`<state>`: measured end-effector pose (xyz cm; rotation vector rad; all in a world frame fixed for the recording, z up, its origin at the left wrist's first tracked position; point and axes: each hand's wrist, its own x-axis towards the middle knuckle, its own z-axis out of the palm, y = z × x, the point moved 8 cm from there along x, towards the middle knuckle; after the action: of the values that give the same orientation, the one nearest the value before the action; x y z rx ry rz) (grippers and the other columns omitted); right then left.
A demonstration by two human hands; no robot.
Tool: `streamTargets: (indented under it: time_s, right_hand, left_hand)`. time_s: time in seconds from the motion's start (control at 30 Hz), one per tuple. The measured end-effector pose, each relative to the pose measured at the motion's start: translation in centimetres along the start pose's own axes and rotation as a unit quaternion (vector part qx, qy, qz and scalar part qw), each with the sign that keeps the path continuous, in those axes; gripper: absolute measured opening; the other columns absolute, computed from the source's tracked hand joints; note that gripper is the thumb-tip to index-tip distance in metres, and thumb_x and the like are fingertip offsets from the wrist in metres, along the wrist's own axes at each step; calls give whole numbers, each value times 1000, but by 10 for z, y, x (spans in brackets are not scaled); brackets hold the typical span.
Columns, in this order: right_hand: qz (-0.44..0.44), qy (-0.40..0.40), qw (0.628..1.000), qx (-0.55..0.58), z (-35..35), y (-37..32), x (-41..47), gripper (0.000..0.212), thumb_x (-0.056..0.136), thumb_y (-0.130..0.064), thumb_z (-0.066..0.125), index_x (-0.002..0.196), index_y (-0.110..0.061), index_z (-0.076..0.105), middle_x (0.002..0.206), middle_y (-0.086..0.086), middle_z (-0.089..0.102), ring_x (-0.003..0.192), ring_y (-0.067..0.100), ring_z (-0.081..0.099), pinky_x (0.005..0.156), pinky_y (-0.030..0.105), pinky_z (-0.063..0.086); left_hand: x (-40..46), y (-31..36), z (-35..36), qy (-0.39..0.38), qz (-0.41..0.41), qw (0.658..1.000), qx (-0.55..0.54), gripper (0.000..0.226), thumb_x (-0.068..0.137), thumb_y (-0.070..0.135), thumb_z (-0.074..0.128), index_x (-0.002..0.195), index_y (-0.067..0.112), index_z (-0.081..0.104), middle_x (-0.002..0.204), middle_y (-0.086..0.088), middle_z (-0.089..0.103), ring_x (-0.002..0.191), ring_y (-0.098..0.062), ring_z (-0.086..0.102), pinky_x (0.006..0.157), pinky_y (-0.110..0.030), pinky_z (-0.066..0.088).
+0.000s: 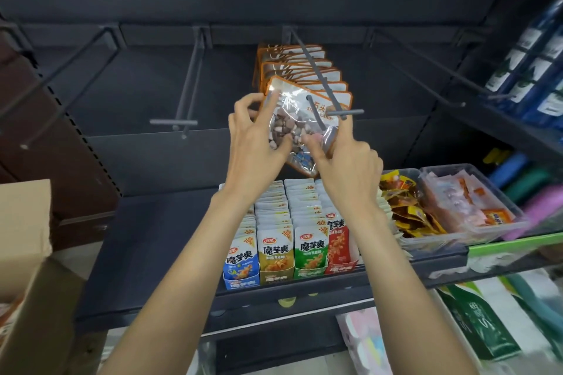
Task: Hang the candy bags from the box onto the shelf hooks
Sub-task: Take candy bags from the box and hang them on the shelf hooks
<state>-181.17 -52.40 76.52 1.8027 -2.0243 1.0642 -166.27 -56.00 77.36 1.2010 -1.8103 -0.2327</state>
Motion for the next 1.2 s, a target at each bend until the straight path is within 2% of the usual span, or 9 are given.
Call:
streamTargets:
  time_s: [0.2, 0.3, 0.47, 0.67, 0.73, 0.83, 0.93, 1.03, 1.2]
  right_hand:
    - [-36, 37, 998, 46, -8, 1, -11, 52, 93, -49, 56, 135, -19, 47, 65, 0, 66, 54, 22, 64, 48, 19, 28]
    - [-41, 38, 997, 57, -10, 1, -17, 55, 93, -47, 56, 141, -21, 45, 63, -3, 65, 49, 14, 58, 45, 12, 19]
    - [-51, 65, 993, 86, -18, 2, -26, 52, 93, -39, 60, 139, -18, 48, 66, -8, 62, 50, 1, 45, 47, 8, 20]
    - [-32, 82, 988, 125, -30, 5, -36, 38, 96, -33, 58, 128, -14, 57, 76, -8, 60, 62, -1, 47, 54, 4, 29]
    - [-62, 114, 978, 162, -39, 1, -43, 26, 96, -28, 58, 113, -10, 63, 79, -5, 62, 64, 0, 48, 55, 6, 35]
    - [-125, 124, 957, 231, -46, -14, -58, 18, 96, -18, 56, 97, -4, 68, 85, 3, 68, 74, 5, 57, 63, 19, 48]
    - [-181, 111, 941, 262, -41, -40, -81, 15, 93, -10, 57, 92, -1, 69, 87, 7, 70, 82, 15, 61, 75, 20, 46]
    - [-227, 81, 926, 291, -25, -66, -108, 16, 92, -6, 56, 93, 2, 70, 94, 11, 70, 90, 21, 62, 87, 23, 44]
    - [-291, -108, 893, 325, 35, -133, -178, 21, 93, -9, 55, 109, -4, 67, 113, 6, 67, 106, 19, 59, 97, 27, 44]
  left_hand:
    - [-8, -3, -4, 29, 3, 999, -21, 69, 82, 14, 70, 144, 20, 41, 141, -5, 33, 117, -1, 26, 89, 1, 24]
    - [-13, -2, -4, 38, 1, 999, -30, 70, 82, 13, 70, 144, 20, 40, 143, -4, 32, 122, -2, 26, 89, 6, 22]
    - [-20, -1, -5, 39, -7, 999, -33, 65, 84, 15, 68, 143, 20, 41, 149, -3, 28, 133, -9, 26, 92, 8, 17]
    - [-36, 4, -15, 58, -24, 996, -61, 51, 89, 22, 62, 138, 22, 47, 146, 1, 36, 134, -13, 31, 102, -2, 18]
    - [-46, 8, -23, 86, -23, 993, -81, 40, 91, 22, 59, 130, 19, 55, 133, 4, 50, 124, -10, 42, 101, -11, 31]
    - [-70, 13, -42, 129, -48, 981, -135, 18, 93, 22, 55, 110, 20, 62, 102, 12, 64, 99, -9, 59, 84, -26, 46]
    - [-104, 6, -69, 169, -76, 969, -162, 12, 94, 19, 52, 101, 23, 61, 79, 15, 64, 80, -4, 63, 75, -21, 46]
    - [-147, -13, -94, 168, -94, 973, -131, 15, 94, 21, 49, 100, 18, 63, 75, 15, 63, 73, -6, 63, 70, -21, 49]
    - [-249, -83, -158, 57, -163, 982, 80, 25, 91, 33, 52, 108, 20, 66, 88, 21, 63, 81, -8, 61, 72, -27, 49]
